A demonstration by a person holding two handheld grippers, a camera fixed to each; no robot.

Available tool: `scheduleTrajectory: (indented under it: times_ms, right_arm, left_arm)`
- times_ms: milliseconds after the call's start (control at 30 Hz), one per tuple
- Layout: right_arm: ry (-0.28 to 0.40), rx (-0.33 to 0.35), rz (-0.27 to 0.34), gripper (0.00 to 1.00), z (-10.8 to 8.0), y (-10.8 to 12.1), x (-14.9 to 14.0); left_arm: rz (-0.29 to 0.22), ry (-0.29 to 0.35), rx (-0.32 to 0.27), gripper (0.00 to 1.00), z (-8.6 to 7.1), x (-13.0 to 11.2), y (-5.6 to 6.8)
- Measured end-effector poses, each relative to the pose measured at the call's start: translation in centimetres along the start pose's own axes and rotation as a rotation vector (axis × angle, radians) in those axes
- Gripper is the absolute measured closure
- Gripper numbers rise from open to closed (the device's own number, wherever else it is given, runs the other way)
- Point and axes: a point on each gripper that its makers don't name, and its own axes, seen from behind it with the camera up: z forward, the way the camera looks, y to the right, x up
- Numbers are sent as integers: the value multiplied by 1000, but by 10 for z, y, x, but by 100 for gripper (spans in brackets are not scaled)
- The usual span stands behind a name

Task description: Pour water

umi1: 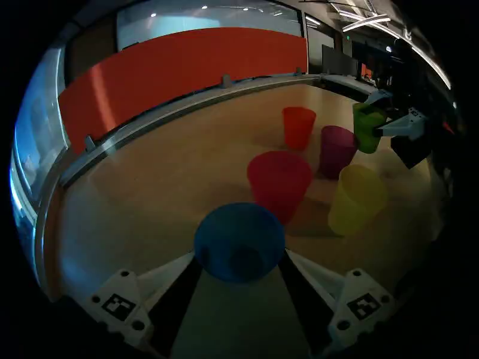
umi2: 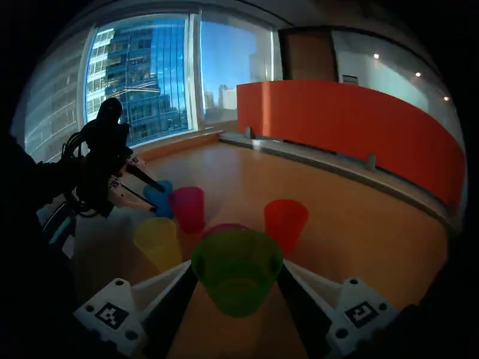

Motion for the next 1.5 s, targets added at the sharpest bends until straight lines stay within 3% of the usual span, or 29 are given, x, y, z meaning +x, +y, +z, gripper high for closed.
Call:
scheduleTrajectory:
  times_ms: [767, 1500]
  right_arm:
    - [-91, 43, 15, 11, 12, -25, -53]
    - [-97, 23, -9, 8, 6, -29, -59]
  left_arm:
    - [7, -18, 22, 14, -17, -15, 3]
    - [-1, 4, 28, 14, -31, -16, 11]
